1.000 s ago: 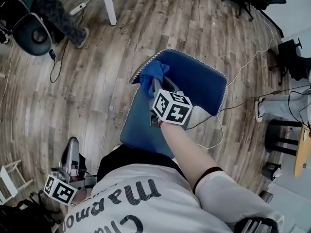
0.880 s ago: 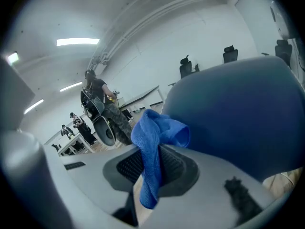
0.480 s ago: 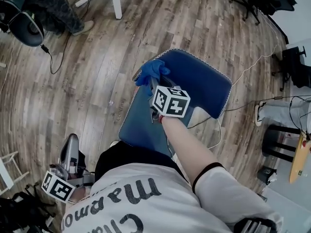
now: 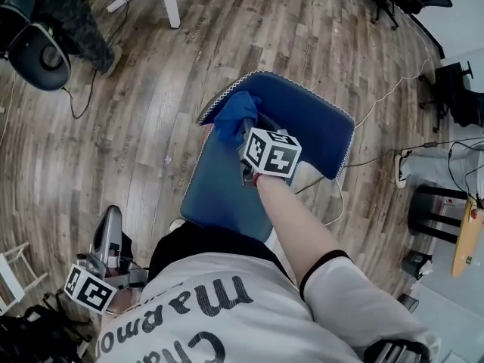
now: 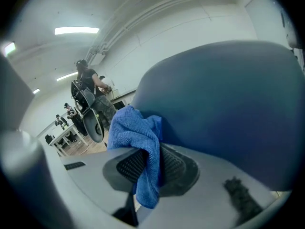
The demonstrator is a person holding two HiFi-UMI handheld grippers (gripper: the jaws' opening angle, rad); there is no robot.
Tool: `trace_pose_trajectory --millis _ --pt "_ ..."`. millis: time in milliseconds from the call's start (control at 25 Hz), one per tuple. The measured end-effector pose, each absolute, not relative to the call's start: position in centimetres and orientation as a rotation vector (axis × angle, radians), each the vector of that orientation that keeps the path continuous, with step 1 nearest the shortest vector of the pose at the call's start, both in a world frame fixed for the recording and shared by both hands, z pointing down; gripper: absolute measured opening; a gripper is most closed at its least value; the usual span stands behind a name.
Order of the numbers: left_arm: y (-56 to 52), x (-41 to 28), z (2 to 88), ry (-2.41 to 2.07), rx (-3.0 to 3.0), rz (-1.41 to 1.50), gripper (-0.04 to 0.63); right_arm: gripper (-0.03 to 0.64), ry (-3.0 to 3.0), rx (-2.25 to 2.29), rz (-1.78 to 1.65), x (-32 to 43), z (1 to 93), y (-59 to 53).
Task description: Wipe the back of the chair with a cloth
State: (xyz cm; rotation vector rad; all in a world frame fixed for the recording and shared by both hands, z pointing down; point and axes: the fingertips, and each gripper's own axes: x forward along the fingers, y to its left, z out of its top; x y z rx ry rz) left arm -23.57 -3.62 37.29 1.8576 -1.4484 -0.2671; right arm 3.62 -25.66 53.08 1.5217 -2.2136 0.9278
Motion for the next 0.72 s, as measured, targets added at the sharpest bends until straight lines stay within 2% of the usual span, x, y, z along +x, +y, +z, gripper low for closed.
trace_pose_trajectory --millis 720 --pt "-5.2 -21.0 37.0 -1.372 1.961 -0.189 0.008 0.080 -1.947 1.859 1.032 15.6 55.8 -22.7"
